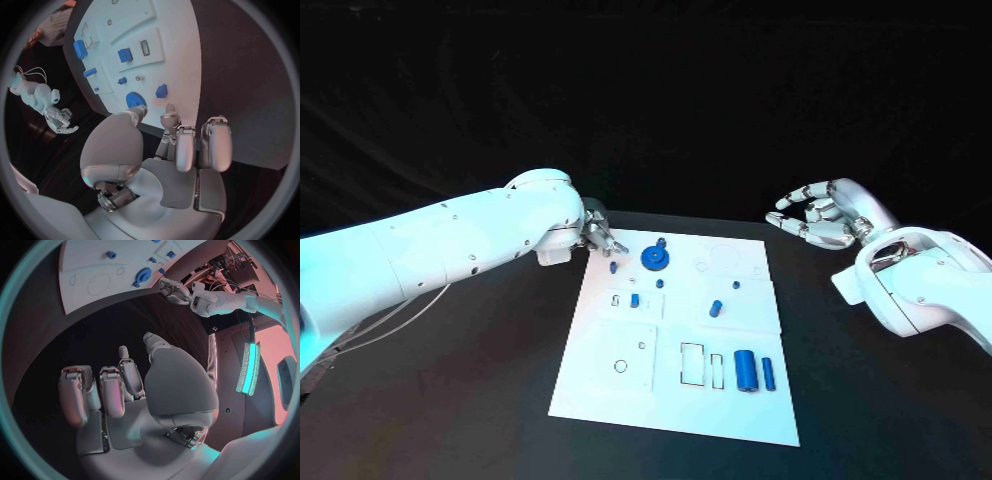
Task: Assemble the parts on the task board
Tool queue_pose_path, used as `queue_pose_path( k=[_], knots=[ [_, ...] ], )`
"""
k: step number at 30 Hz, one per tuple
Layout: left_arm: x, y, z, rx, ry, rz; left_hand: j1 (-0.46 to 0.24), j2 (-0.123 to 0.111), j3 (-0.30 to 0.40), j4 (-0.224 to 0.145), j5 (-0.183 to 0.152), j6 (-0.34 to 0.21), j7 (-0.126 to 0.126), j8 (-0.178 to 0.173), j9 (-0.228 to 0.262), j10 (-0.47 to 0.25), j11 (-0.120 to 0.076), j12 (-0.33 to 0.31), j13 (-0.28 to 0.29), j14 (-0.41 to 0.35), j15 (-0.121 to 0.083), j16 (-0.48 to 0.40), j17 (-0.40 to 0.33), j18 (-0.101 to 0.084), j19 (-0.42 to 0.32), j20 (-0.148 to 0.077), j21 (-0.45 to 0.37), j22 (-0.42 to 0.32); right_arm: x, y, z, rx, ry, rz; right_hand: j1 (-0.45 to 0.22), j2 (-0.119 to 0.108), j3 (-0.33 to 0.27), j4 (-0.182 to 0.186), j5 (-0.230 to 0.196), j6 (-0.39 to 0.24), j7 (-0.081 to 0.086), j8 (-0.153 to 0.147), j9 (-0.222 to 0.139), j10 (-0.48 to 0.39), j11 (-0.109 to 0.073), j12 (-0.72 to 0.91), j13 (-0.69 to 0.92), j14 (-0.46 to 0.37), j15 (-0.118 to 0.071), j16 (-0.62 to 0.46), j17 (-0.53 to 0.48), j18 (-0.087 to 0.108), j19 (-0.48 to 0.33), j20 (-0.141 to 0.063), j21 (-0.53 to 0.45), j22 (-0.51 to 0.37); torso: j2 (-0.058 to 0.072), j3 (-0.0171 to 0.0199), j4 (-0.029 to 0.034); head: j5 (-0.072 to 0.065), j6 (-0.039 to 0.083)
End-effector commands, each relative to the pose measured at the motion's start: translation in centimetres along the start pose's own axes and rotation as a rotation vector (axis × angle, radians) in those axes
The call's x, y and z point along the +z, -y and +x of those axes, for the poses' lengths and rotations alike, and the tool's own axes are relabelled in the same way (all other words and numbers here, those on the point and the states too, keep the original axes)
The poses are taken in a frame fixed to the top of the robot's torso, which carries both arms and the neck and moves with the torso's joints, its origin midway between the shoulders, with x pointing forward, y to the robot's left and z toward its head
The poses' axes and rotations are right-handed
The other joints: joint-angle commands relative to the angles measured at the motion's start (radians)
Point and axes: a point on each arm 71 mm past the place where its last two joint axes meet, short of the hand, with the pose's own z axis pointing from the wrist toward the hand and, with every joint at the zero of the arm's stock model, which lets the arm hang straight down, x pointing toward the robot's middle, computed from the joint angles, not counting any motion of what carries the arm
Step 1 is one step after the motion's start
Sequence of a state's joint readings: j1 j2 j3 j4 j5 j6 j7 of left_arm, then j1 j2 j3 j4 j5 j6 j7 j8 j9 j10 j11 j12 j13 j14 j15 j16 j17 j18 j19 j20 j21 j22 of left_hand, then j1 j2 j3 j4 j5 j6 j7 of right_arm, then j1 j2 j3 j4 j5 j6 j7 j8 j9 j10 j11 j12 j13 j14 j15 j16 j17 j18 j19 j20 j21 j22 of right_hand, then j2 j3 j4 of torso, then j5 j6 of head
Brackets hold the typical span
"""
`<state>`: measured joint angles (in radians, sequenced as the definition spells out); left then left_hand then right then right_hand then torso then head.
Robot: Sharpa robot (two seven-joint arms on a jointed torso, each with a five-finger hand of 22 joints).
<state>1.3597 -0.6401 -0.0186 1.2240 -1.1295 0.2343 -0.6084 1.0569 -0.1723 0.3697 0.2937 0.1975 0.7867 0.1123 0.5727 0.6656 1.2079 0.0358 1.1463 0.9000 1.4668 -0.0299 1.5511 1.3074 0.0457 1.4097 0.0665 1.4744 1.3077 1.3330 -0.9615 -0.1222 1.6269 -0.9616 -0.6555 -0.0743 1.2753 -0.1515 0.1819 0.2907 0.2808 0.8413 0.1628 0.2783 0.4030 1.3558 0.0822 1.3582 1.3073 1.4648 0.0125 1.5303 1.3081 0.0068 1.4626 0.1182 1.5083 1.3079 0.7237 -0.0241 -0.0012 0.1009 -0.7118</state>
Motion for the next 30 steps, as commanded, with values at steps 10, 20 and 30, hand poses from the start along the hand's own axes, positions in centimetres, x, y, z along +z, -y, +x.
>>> queue_pose_path(
  k=[10, 20, 30],
  knots=[
    [0.37, 0.48, 0.94, 0.043, -0.083, 0.005, 0.004, 0.007, -0.006, -0.001, 0.001, 0.014, -0.001, -0.002, -0.004, -0.002, 0.0, 0.0, -0.006, 0.091, 0.005, -0.004, 0.225, 0.007, -0.002, 0.01, -0.004, 0.038, -0.02, -0.04, 0.14, -0.009, -0.006, -0.011, -0.008, 0.007, -0.007, 0.0, -0.002, 0.006, -0.004, 0.007, 0.001, 0.0, -0.005, -0.002, 0.014, 0.08, -0.008, -0.005, 0.151, 0.013, 0.061, -0.007, -0.003, 0.212, -0.001, 0.0014, -0.0006, 0.0, -0.004],
    [0.43, 0.34, 1.03, 0.046, -0.092, 0.0, 0.011, 0.014, -0.006, -0.002, 0.003, 0.023, -0.002, 0.0, -0.007, -0.004, -0.001, 0.0, -0.005, 0.091, 0.004, -0.003, 0.225, 0.007, -0.003, 0.01, -0.005, 0.037, -0.02, -0.02, 0.18, -0.009, -0.007, -0.011, -0.007, 0.009, -0.007, 0.0, -0.001, 0.006, -0.004, 0.007, 0.001, 0.0, -0.006, -0.002, 0.015, 0.08, -0.008, -0.004, 0.152, 0.013, 0.062, -0.007, -0.003, 0.213, -0.001, 0.001, -0.0001, -0.001, -0.006],
    [0.43, 0.41, 1.16, 0.05, -0.103, 0.002, 0.033, 0.023, -0.003, -0.004, 0.004, 0.029, -0.004, 0.001, -0.012, -0.005, -0.002, 0.002, -0.006, 0.091, 0.003, -0.003, 0.226, 0.007, -0.003, 0.01, -0.005, 0.038, -0.02, 0.0, 0.22, -0.009, -0.008, -0.011, -0.007, 0.009, -0.007, 0.0, -0.001, 0.006, -0.004, 0.007, 0.001, 0.0, -0.006, -0.002, 0.015, 0.08, -0.008, -0.004, 0.152, 0.013, 0.062, -0.007, -0.003, 0.213, -0.001, 0.0017, 0.0005, 0.0, -0.005]
  ],
)
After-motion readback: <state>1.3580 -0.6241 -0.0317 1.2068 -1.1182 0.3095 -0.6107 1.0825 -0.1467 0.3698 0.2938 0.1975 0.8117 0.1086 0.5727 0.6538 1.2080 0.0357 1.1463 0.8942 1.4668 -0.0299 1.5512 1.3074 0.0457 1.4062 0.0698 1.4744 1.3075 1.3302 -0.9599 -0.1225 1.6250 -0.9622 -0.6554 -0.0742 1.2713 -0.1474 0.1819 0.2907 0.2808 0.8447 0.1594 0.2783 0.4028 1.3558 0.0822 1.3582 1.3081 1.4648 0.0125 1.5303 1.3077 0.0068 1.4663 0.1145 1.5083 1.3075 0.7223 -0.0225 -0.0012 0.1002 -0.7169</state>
